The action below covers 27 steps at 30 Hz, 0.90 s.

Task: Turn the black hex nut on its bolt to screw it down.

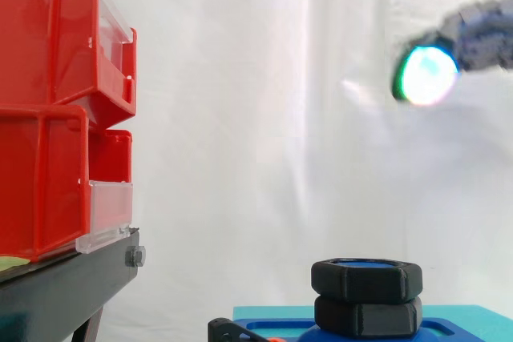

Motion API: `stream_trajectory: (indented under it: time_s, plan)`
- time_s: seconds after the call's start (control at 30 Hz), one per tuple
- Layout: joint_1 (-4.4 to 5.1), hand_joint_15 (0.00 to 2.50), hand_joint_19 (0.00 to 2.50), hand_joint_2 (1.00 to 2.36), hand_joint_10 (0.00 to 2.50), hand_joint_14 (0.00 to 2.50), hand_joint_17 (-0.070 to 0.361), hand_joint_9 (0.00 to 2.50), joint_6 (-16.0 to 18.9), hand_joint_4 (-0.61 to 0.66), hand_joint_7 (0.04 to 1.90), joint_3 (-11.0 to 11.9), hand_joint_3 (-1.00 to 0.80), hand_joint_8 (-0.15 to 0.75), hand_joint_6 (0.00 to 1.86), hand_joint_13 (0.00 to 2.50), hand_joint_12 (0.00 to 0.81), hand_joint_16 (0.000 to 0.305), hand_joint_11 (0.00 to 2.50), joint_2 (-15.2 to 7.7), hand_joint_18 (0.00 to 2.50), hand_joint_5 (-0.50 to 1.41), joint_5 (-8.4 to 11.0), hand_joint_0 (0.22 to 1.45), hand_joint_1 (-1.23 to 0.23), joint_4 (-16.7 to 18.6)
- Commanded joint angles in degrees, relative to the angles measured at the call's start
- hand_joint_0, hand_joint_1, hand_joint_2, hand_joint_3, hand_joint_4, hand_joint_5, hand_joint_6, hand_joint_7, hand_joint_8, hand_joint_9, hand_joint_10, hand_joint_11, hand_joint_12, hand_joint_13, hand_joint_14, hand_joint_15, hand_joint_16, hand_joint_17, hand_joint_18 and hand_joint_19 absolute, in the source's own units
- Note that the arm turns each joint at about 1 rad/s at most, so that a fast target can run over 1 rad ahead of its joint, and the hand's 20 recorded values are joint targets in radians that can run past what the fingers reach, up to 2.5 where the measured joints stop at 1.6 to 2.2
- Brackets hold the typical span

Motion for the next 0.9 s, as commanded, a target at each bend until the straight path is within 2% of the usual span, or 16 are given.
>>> stream_trajectory:
  time_s: [0.0,0.03,0.07,0.1,0.2,0.23,0.3,0.37,0.47,0.5,0.53,0.63,0.8,0.87]
  plan:
    - [0.61,0.07,0.35,1.00,0.00,0.00,0.135,0.00,4.18,0.12,0.73,-5.42,-0.50,0.283,0.50,0.00,0.408,0.060,0.20,2.94,0.00,-0.30,5.49,0.41,-0.38,-3.72]
    - [0.87,0.07,0.35,1.00,0.00,0.00,0.135,0.00,5.06,0.12,0.73,-7.53,-0.50,0.282,0.50,0.00,0.407,0.060,0.21,4.17,0.00,-0.30,7.16,0.41,-0.38,-3.19]
    - [1.05,0.07,0.35,1.00,0.00,0.00,0.135,0.00,5.68,0.12,0.73,-8.67,-0.50,0.282,0.50,0.00,0.405,0.060,0.21,4.78,0.00,-0.30,8.04,0.41,-0.38,-2.49]
    - [1.40,0.06,0.32,1.00,0.00,0.00,0.132,0.00,6.82,0.12,0.74,-11.04,-0.50,0.274,0.50,0.00,0.397,0.059,0.20,6.28,0.00,-0.30,9.71,0.41,-0.38,-0.56]
    - [2.10,0.04,0.27,1.00,0.00,0.00,0.126,0.00,9.46,0.15,0.75,-14.38,-0.50,0.257,0.50,0.00,0.378,0.056,0.19,8.39,0.00,-0.30,12.00,0.44,-0.38,3.05]
    - [2.72,0.04,0.28,1.00,0.00,0.00,0.126,0.00,14.47,0.16,0.75,-16.05,-0.50,0.257,0.50,0.00,0.376,0.056,0.18,10.15,0.00,-0.30,13.93,0.45,-0.38,7.27]
    - [2.89,0.03,0.26,1.00,0.00,0.00,0.124,0.00,17.19,0.16,0.75,-16.05,-0.50,0.253,0.50,0.00,0.373,0.055,0.17,10.23,0.00,-0.30,14.28,0.45,-0.40,7.44]
    - [3.16,0.01,0.21,1.00,0.00,0.00,0.123,0.00,22.46,0.18,0.72,-16.05,-0.50,0.252,0.50,0.00,0.363,0.055,0.12,10.15,0.00,-0.28,14.55,0.46,-0.46,5.16]
    - [3.42,0.00,0.18,1.00,0.00,0.00,0.122,0.00,25.89,0.18,0.72,-16.05,-0.50,0.244,0.50,0.00,0.347,0.054,0.09,10.15,0.00,-0.27,15.07,0.47,-0.46,4.36]
    - [3.60,0.00,0.18,1.00,0.00,0.00,0.124,0.01,29.06,0.19,0.72,-16.05,-0.50,0.246,0.50,0.00,0.351,0.055,0.09,10.15,0.00,-0.27,16.04,0.47,-0.46,4.63]
    - [3.60,0.00,0.19,1.00,0.00,0.00,0.124,0.02,30.11,0.18,0.71,-16.05,-0.50,0.244,0.50,0.00,0.352,0.055,0.09,10.15,0.00,-0.27,16.39,0.47,-0.46,4.80]
    - [3.95,0.00,0.19,1.00,0.00,0.00,0.124,0.01,38.20,0.17,0.71,-16.05,-0.50,0.240,0.50,0.00,0.357,0.055,0.08,10.15,0.00,-0.27,20.61,0.47,-0.45,4.98]
    - [4.30,0.00,0.16,1.00,0.00,0.00,0.127,0.03,45.58,0.16,0.69,-16.05,-0.50,0.235,0.50,0.00,0.353,0.056,0.06,10.15,0.00,-0.27,24.30,0.46,-0.44,4.45]
    - [4.39,0.00,0.15,1.00,0.00,0.00,0.128,0.04,47.07,0.15,0.69,-16.05,-0.50,0.236,0.50,0.00,0.355,0.057,0.05,10.15,0.00,-0.26,24.65,0.45,-0.43,3.75]
